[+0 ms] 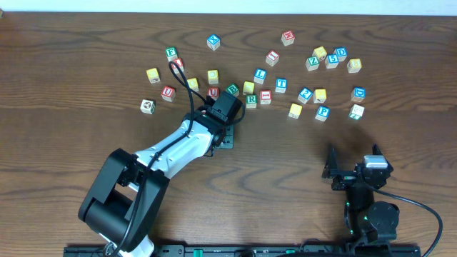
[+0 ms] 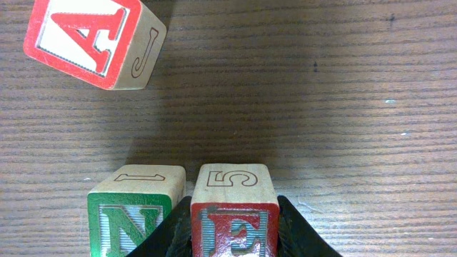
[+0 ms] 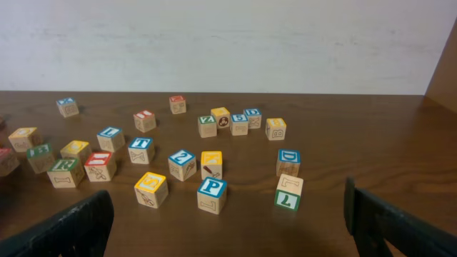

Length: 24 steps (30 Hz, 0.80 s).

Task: Spell out NEURIPS
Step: 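Lower the red E block onto the table right of the N block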

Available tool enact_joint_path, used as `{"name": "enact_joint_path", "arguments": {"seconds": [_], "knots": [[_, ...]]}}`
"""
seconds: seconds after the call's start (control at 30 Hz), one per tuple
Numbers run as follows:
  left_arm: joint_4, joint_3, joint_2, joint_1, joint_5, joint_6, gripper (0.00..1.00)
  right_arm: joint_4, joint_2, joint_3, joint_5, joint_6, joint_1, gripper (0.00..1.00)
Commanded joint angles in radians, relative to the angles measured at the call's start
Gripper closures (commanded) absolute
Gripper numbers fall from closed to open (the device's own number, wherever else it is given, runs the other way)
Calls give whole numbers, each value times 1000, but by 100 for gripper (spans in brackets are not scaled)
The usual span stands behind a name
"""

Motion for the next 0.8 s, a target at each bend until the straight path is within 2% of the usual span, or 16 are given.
{"name": "enact_joint_path", "arguments": {"seconds": [0.0, 0.13, 0.27, 0.37, 0.4, 0.77], "knots": [[-6, -9, 27, 2, 6, 6, 92, -4, -4, -2, -2, -8, -7, 1], [-6, -9, 27, 2, 6, 6, 92, -4, -4, -2, -2, -8, -7, 1], [-4, -9, 27, 2, 6, 6, 83, -4, -4, -2, -2, -8, -7, 1], [-4, -9, 27, 2, 6, 6, 83, -4, -4, -2, -2, -8, -7, 1], [-4, -9, 27, 2, 6, 6, 79, -4, -4, -2, -2, -8, -7, 1], [-5, -6, 26, 2, 6, 6, 71, -4, -4, -2, -2, -8, -7, 1]]}}
